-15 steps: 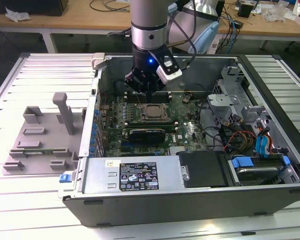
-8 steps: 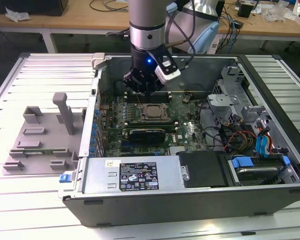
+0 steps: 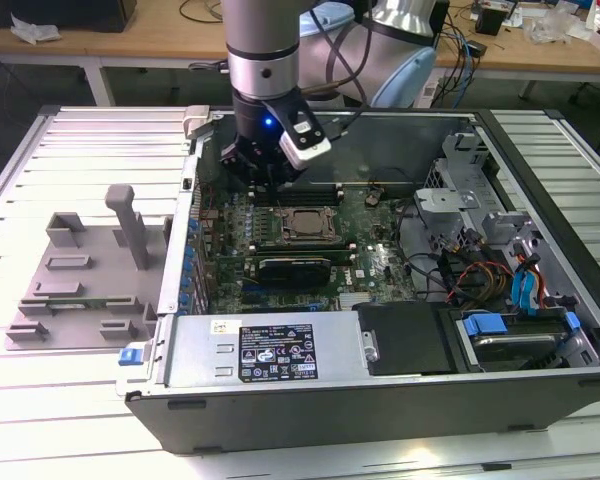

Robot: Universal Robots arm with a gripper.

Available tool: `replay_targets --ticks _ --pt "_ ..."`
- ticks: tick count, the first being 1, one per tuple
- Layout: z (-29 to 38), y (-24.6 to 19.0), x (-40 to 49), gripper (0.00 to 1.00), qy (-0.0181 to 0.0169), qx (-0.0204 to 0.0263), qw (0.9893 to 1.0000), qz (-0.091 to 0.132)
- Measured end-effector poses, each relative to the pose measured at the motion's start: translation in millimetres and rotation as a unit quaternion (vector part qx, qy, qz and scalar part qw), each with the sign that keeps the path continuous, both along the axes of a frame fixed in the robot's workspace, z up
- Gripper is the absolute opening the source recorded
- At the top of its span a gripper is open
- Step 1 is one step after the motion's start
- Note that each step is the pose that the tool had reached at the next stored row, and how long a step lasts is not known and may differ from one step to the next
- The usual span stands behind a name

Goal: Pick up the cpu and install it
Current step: 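Install the first cpu locking lever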

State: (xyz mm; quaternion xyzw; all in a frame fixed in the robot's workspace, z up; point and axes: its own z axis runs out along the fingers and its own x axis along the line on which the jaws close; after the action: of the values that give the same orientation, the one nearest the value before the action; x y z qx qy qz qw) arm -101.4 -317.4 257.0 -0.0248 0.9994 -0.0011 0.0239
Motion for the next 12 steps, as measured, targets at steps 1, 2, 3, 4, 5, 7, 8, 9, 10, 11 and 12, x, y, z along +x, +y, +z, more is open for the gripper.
replay_targets --ticks 1,2,3,4,5,7,8,9,10,11,12 --pt "0.0 0.0 -2.5 0.11 0.0 0.0 1.0 0.0" --pt "0.0 0.0 -3.7 0.11 0.0 -0.0001 1.0 0.0" --pt "-0.1 0.0 -4.6 0.11 0.0 0.0 1.0 0.0" --pt "0.0 0.0 -5.1 0.11 0.0 0.0004 1.0 0.0" --pt "0.0 -0.1 -5.2 0.11 0.0001 0.0058 1.0 0.0" --pt "-0.1 -0.1 -6.0 0.11 0.0 0.0282 0.9996 0.0" --pt "-0.1 0.0 -6.6 0.11 0.0 0.0313 0.9995 0.0" --pt "-0.2 -0.1 -7.9 0.11 0.0 0.0357 0.9994 0.0" --pt "-0.2 -0.1 -9.6 0.11 0.0 0.0422 0.9991 0.0" --pt "-0.2 -0.2 -10.8 0.11 0.0 0.048 0.9988 0.0" --pt "-0.2 -0.2 -11.8 0.11 0.0 0.0537 0.9986 0.0"
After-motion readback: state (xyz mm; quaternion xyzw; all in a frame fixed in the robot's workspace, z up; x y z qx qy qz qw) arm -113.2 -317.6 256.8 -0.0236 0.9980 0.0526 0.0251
